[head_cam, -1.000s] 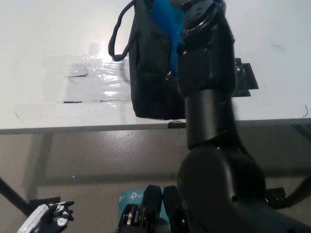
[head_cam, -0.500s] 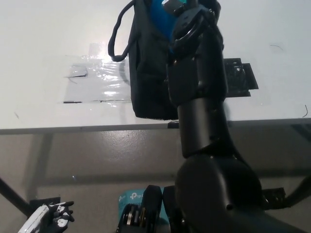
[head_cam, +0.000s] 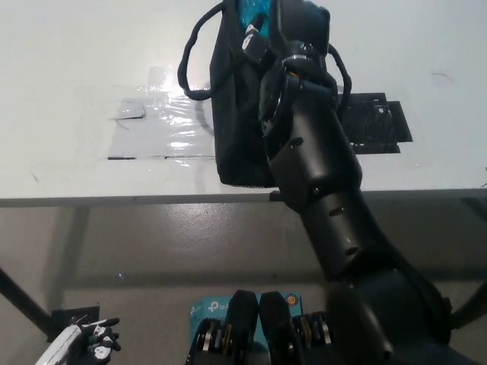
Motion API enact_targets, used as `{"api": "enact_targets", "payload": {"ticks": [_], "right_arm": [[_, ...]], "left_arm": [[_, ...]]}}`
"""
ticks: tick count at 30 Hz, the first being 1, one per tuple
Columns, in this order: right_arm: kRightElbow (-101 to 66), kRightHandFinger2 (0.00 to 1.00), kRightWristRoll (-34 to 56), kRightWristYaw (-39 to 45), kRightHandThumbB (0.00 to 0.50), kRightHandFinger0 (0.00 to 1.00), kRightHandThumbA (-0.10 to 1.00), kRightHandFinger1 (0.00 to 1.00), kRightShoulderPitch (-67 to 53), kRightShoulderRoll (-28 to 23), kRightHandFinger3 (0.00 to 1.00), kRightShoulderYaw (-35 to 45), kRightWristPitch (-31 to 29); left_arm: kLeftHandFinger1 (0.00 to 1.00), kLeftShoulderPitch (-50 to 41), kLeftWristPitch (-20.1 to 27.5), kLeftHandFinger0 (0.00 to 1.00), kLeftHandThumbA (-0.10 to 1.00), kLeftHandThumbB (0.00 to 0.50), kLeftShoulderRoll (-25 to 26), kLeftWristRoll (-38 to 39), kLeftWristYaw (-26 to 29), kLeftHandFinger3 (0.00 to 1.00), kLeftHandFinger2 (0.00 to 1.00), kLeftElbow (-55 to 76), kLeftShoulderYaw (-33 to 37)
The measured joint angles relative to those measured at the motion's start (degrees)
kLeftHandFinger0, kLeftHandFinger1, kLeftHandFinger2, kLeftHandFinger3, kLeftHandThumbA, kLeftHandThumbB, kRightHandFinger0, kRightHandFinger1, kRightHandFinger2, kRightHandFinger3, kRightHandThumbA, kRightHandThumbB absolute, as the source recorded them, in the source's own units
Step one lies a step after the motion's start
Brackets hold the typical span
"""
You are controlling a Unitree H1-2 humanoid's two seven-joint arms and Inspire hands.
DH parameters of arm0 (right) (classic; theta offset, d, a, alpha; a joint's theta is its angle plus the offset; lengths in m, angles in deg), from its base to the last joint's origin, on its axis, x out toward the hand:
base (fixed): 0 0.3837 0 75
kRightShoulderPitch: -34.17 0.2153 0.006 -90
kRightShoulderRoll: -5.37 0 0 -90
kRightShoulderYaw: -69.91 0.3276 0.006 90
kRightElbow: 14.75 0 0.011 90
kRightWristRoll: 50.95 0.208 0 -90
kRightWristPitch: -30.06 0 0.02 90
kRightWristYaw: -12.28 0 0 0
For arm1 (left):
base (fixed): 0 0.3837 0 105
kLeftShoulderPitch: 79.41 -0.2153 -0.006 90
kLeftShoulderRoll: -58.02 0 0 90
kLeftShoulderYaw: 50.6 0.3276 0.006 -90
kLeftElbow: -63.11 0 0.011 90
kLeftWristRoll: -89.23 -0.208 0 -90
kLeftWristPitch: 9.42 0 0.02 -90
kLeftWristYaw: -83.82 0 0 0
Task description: The robot uses its right hand to pick up a stack of plates kept in the middle of the desk and put it inside a bag kept next to it
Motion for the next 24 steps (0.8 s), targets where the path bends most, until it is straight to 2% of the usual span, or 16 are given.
{"api": "enact_targets", "payload": {"ticks": [1, 2, 4, 7, 8, 9, 10, 13, 14, 15, 16, 17, 19, 20, 21, 24], "right_arm": [[0.0, 0.37, 0.5, 0.0, 0.000, 0.00, -0.10, 0.06, -0.2, -0.3, 0.26, -0.7, 0.0], [0.0, 0.33, 0.8, 0.0, 0.002, 0.00, -0.10, 0.02, -0.3, -0.5, 0.14, -1.2, 0.0], [0.1, 0.34, 1.0, -0.5, 0.001, 0.00, -0.10, 0.02, -1.1, -0.4, 0.18, -2.0, -0.1], [0.2, 0.34, 1.3, -2.0, 0.000, 0.00, -0.10, 0.02, -2.6, -0.2, 0.17, -2.3, -0.3], [0.1, 0.44, 1.4, -2.5, 0.064, 0.00, -0.10, 0.08, -2.8, -0.2, 0.60, -2.4, -0.4], [0.2, 0.51, 1.8, -3.0, 0.044, 0.00, -0.10, 0.13, -2.9, -0.1, 0.72, -2.1, -0.4], [0.3, 0.53, 2.1, -3.7, 0.044, 0.00, -0.10, 0.14, -3.0, 0.1, 0.78, -1.6, -0.5], [0.7, 0.53, 3.1, -5.5, 0.036, 0.00, -0.10, 0.15, -3.5, 0.5, 0.78, -0.4, -0.9], [0.8, 0.55, 3.3, -6.1, 0.006, 0.00, -0.10, 0.16, -3.7, 0.6, 0.81, -0.3, -1.0], [0.8, 0.99, 3.6, -6.5, 0.039, 0.30, 0.19, 0.56, -3.7, 0.6, 1.00, 0.0, -1.1], [0.8, 0.95, 3.9, -6.8, 0.042, 0.47, 0.31, 0.68, -3.8, 0.8, 1.00, 0.5, -1.1], [0.7, 0.76, 4.0, -7.1, 0.038, 0.54, 0.36, 0.66, -3.8, 1.0, 1.00, 1.2, -1.1], [0.7, 0.64, 4.2, -7.6, 0.032, 0.56, 0.36, 0.61, -3.8, 1.7, 1.00, 3.6, -1.2], [0.7, 1.00, 4.2, -7.8, 0.296, 1.00, 0.77, 1.00, -3.8, 1.9, 1.00, 4.1, -1.2], [0.7, 1.00, 4.1, -7.8, 0.492, 1.00, 0.97, 1.00, -3.8, 2.0, 1.00, 4.5, -1.2], [0.3, 1.00, 1.8, -6.0, 0.500, 1.00, 1.00, 1.00, -3.4, 2.4, 1.00, 7.0, -1.3]], "left_arm": [[0.83, 0.0, 0.0, 0.87, -0.10, 0.191, 0.0, 0.0, 0.0, 0.99, 0.89, 0.0, 0.0], [0.82, 0.0, 0.0, 0.87, -0.10, 0.184, 0.0, 0.0, 0.0, 0.97, 0.89, 0.0, 0.0], [0.80, 0.0, 0.0, 0.83, -0.10, 0.189, 0.0, 0.0, 0.0, 0.95, 0.88, 0.0, 0.0], [0.80, -0.3, 0.0, 0.83, -0.10, 0.190, -0.1, 0.1, 0.0, 0.95, 0.88, 0.1, 0.0], [0.80, -0.4, 0.0, 0.82, -0.10, 0.177, -0.1, 0.1, 0.0, 0.94, 0.87, 0.1, 0.0], [0.80, -0.5, 0.0, 0.83, -0.10, 0.175, -0.1, 0.0, 0.0, 0.95, 0.87, 0.1, 0.0], [0.81, -0.6, 0.0, 0.83, -0.10, 0.175, -0.1, 0.0, 0.0, 0.95, 0.87, 0.1, 0.1], [0.81, -0.7, 0.0, 0.83, -0.10, 0.175, -0.1, 0.0, 0.0, 0.95, 0.87, 0.1, 0.1], [0.81, -0.7, 0.0, 0.83, -0.10, 0.171, -0.1, 0.0, 0.0, 0.96, 0.87, 0.1, 0.1], [0.80, -0.7, 0.0, 0.82, -0.10, 0.168, -0.1, 0.0, 0.0, 0.97, 0.88, 0.1, 0.1], [0.80, -0.7, 0.0, 0.82, -0.10, 0.168, -0.1, 0.0, 0.0, 0.96, 0.88, 0.1, 0.1], [0.80, -0.7, 0.0, 0.82, -0.10, 0.168, -0.1, 0.0, 0.0, 0.96, 0.88, 0.1, 0.1], [0.80, -0.7, 0.0, 0.81, -0.10, 0.168, -0.1, -0.1, 0.0, 0.96, 0.88, 0.1, 0.2], [0.78, -0.7, 0.0, 0.80, -0.10, 0.162, -0.1, -0.2, 0.0, 0.94, 0.86, 0.1, 0.2], [0.78, -0.7, 0.1, 0.79, -0.10, 0.171, -0.1, -0.2, 0.0, 0.94, 0.86, 0.1, 0.3], [0.79, -0.7, 0.2, 0.80, -0.10, 0.172, -0.1, -0.4, 0.0, 0.95, 0.86, 0.1, 0.4]]}}
